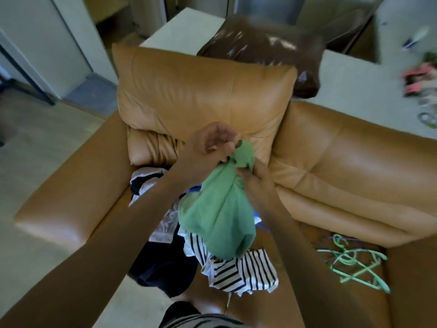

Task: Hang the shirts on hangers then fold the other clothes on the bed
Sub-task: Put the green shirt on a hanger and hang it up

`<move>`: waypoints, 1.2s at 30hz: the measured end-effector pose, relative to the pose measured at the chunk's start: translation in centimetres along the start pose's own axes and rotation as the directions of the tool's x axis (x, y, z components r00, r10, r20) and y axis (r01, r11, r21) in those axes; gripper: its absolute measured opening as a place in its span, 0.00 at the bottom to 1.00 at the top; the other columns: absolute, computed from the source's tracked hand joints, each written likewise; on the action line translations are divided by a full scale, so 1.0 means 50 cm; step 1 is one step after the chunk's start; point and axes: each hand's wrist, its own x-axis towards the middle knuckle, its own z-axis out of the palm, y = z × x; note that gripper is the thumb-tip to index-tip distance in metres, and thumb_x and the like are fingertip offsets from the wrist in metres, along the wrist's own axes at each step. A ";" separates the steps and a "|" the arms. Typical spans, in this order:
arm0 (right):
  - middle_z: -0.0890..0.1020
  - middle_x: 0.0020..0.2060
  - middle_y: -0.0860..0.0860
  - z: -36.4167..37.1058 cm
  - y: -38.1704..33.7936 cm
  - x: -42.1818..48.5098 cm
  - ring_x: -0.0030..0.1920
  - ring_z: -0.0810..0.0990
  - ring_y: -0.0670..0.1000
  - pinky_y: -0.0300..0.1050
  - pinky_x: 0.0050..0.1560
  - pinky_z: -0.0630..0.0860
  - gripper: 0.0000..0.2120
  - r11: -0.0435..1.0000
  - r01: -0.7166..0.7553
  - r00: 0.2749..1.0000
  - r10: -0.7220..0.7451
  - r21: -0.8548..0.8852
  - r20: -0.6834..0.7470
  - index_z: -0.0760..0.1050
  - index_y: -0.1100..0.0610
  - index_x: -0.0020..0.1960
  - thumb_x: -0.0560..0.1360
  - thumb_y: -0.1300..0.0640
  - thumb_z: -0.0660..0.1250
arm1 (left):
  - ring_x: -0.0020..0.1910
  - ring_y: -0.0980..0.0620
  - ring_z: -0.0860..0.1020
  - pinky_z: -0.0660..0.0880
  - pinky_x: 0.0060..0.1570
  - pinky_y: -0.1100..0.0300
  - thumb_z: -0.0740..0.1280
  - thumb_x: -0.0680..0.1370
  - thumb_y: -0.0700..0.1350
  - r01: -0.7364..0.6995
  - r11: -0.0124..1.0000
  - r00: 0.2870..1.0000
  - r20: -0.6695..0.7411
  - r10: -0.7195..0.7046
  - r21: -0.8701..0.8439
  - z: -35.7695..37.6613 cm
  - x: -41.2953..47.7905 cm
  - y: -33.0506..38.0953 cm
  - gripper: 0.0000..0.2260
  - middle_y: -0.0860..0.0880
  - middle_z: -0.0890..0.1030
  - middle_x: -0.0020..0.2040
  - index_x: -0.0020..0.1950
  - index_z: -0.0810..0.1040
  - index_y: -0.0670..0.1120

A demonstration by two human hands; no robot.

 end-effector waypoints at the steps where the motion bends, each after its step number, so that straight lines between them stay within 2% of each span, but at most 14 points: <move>1: 0.87 0.49 0.50 -0.022 -0.022 -0.004 0.53 0.85 0.53 0.50 0.56 0.79 0.09 0.998 0.004 1.000 -0.003 0.064 -0.018 0.84 0.47 0.51 0.73 0.52 0.67 | 0.51 0.55 0.80 0.76 0.51 0.55 0.69 0.75 0.49 0.007 1.000 1.000 -0.005 -0.007 0.027 0.003 0.009 -0.001 0.09 0.51 0.81 0.51 0.54 0.78 0.52; 5: 0.86 0.38 0.50 -0.127 -0.100 -0.038 0.39 0.85 0.47 0.38 0.41 0.80 0.12 0.984 0.000 0.996 -0.015 0.177 0.085 0.80 0.58 0.48 0.80 0.68 0.59 | 0.68 0.62 0.71 0.70 0.63 0.61 0.70 0.75 0.41 0.001 0.982 0.993 0.119 -0.024 0.191 0.035 0.027 0.004 0.28 0.54 0.71 0.71 0.73 0.69 0.57; 8: 0.85 0.40 0.55 -0.192 -0.137 -0.061 0.42 0.84 0.52 0.43 0.46 0.79 0.08 0.989 0.066 0.994 -0.077 0.132 0.083 0.81 0.60 0.46 0.74 0.62 0.63 | 0.74 0.60 0.66 0.66 0.71 0.62 0.73 0.73 0.39 -0.171 0.932 0.948 0.309 0.068 0.319 0.071 0.053 0.042 0.39 0.56 0.65 0.77 0.79 0.60 0.60; 10: 0.84 0.37 0.53 -0.226 -0.158 -0.074 0.40 0.83 0.50 0.41 0.44 0.78 0.07 0.991 0.074 0.994 -0.082 0.109 0.072 0.80 0.60 0.43 0.73 0.62 0.63 | 0.66 0.60 0.75 0.72 0.62 0.63 0.74 0.73 0.42 -0.207 0.920 0.910 0.410 0.056 0.332 0.103 0.073 0.083 0.32 0.55 0.76 0.68 0.74 0.68 0.58; 13: 0.84 0.33 0.48 -0.281 -0.189 -0.090 0.36 0.83 0.45 0.37 0.39 0.78 0.10 0.990 0.129 0.991 -0.131 0.063 0.033 0.79 0.59 0.40 0.76 0.65 0.61 | 0.41 0.59 0.80 0.71 0.41 0.67 0.70 0.78 0.40 -0.323 0.870 0.899 0.408 0.159 0.372 0.160 0.089 0.148 0.02 0.51 0.82 0.42 0.50 0.80 0.45; 17: 0.87 0.50 0.54 -0.340 -0.202 -0.102 0.51 0.85 0.53 0.50 0.55 0.80 0.14 0.974 0.224 0.975 -0.224 -0.032 0.007 0.82 0.56 0.55 0.71 0.54 0.68 | 0.32 0.61 0.74 0.65 0.34 0.69 0.65 0.81 0.42 -0.407 0.820 0.892 0.369 0.261 0.404 0.210 0.107 0.240 0.11 0.53 0.74 0.31 0.39 0.74 0.51; 19: 0.86 0.54 0.52 -0.361 -0.205 -0.108 0.56 0.84 0.54 0.56 0.61 0.78 0.16 0.964 0.262 0.965 -0.262 -0.050 -0.001 0.81 0.48 0.58 0.70 0.52 0.73 | 0.31 0.58 0.73 0.64 0.32 0.66 0.66 0.80 0.43 -0.406 0.803 0.893 0.377 0.246 0.436 0.235 0.121 0.284 0.12 0.50 0.74 0.30 0.37 0.75 0.44; 22: 0.84 0.54 0.53 -0.376 -0.207 -0.106 0.55 0.83 0.53 0.59 0.58 0.79 0.23 0.932 0.325 0.938 -0.339 -0.158 -0.069 0.76 0.54 0.62 0.69 0.53 0.76 | 0.30 0.55 0.73 0.68 0.35 0.56 0.67 0.78 0.45 -0.355 0.807 0.912 0.363 0.189 0.471 0.277 0.138 0.339 0.13 0.46 0.75 0.31 0.39 0.77 0.37; 24: 0.83 0.52 0.52 -0.378 -0.202 -0.100 0.53 0.82 0.51 0.54 0.52 0.79 0.22 0.897 0.353 0.883 -0.414 -0.267 -0.222 0.73 0.56 0.61 0.69 0.57 0.75 | 0.32 0.53 0.73 0.70 0.38 0.48 0.66 0.77 0.49 -0.294 0.830 0.929 0.346 0.131 0.475 0.302 0.142 0.366 0.15 0.45 0.74 0.32 0.39 0.76 0.37; 27: 0.75 0.52 0.51 -0.386 -0.182 -0.101 0.53 0.76 0.55 0.53 0.51 0.76 0.26 0.841 0.285 0.643 -0.524 -0.460 -0.558 0.67 0.54 0.61 0.67 0.57 0.73 | 0.38 0.48 0.81 0.76 0.45 0.52 0.67 0.78 0.50 -0.106 0.899 0.975 0.221 0.011 0.425 0.333 0.143 0.400 0.13 0.43 0.82 0.37 0.43 0.82 0.40; 30: 0.69 0.52 0.51 -0.370 -0.156 -0.122 0.52 0.71 0.55 0.59 0.53 0.74 0.26 0.786 0.318 0.404 -0.618 -0.530 -0.675 0.65 0.56 0.60 0.67 0.57 0.73 | 0.45 0.44 0.84 0.79 0.53 0.49 0.66 0.79 0.48 0.165 0.959 0.973 0.120 -0.196 0.229 0.361 0.152 0.428 0.11 0.43 0.86 0.44 0.47 0.84 0.43; 31: 0.68 0.50 0.52 -0.358 -0.147 -0.131 0.50 0.71 0.55 0.59 0.51 0.73 0.24 0.769 0.367 0.392 -0.638 -0.523 -0.663 0.65 0.55 0.58 0.68 0.56 0.73 | 0.46 0.42 0.84 0.80 0.54 0.47 0.65 0.80 0.48 0.249 0.955 0.957 0.111 -0.268 0.163 0.367 0.155 0.436 0.11 0.41 0.86 0.47 0.49 0.83 0.43; 33: 0.69 0.47 0.54 -0.332 -0.137 -0.145 0.47 0.71 0.55 0.56 0.50 0.73 0.23 0.768 0.499 0.503 -0.634 -0.401 -0.588 0.64 0.54 0.57 0.69 0.53 0.73 | 0.48 0.41 0.84 0.81 0.55 0.45 0.64 0.81 0.48 0.365 0.930 0.920 0.134 -0.367 0.044 0.378 0.157 0.448 0.12 0.39 0.85 0.51 0.56 0.81 0.41; 36: 0.72 0.52 0.56 -0.319 -0.150 -0.147 0.52 0.74 0.56 0.53 0.53 0.75 0.31 0.731 0.625 0.643 -0.681 -0.274 -0.350 0.64 0.57 0.63 0.66 0.55 0.77 | 0.38 0.43 0.81 0.81 0.43 0.53 0.63 0.81 0.43 0.383 0.922 0.911 0.193 -0.365 -0.064 0.393 0.152 0.455 0.09 0.40 0.82 0.43 0.53 0.79 0.38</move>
